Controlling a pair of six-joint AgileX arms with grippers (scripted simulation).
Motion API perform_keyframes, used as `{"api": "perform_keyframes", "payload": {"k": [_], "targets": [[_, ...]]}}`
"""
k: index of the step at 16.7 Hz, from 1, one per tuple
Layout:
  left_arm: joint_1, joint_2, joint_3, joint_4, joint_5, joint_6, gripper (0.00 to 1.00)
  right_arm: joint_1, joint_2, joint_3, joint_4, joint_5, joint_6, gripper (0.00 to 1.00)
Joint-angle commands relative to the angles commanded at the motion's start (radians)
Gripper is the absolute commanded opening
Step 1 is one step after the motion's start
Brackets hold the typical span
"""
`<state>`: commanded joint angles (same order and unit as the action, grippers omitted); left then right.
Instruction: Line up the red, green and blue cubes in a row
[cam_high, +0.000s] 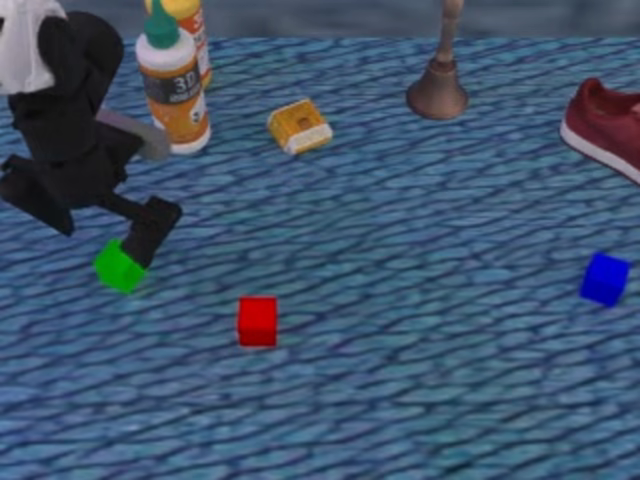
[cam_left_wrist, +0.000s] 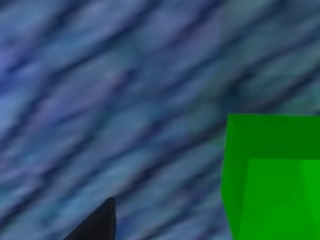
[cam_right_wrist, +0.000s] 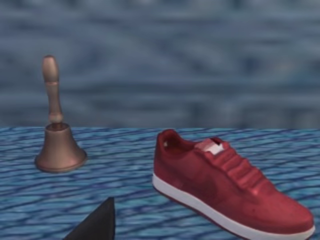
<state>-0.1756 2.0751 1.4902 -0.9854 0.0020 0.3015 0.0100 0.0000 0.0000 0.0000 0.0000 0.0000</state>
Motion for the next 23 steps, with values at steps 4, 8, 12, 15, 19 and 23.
{"api": "perform_keyframes", "payload": {"k": [4, 8, 12, 15, 19, 23], "targets": [[0.000, 0.046, -0.080, 0.126, 0.000, 0.000, 1.00, 0.000, 0.000, 0.000, 0.000, 0.000, 0.000, 1.00], [0.000, 0.056, -0.098, 0.153, 0.000, 0.000, 1.00, 0.000, 0.000, 0.000, 0.000, 0.000, 0.000, 1.00], [0.000, 0.056, -0.098, 0.153, 0.000, 0.000, 0.77, 0.000, 0.000, 0.000, 0.000, 0.000, 0.000, 1.00], [0.000, 0.056, -0.098, 0.153, 0.000, 0.000, 0.55, 0.000, 0.000, 0.000, 0.000, 0.000, 0.000, 1.00], [0.000, 0.056, -0.098, 0.153, 0.000, 0.000, 0.25, 0.000, 0.000, 0.000, 0.000, 0.000, 0.000, 1.00], [0.000, 0.056, -0.098, 0.153, 0.000, 0.000, 0.00, 0.000, 0.000, 0.000, 0.000, 0.000, 0.000, 1.00]]}}
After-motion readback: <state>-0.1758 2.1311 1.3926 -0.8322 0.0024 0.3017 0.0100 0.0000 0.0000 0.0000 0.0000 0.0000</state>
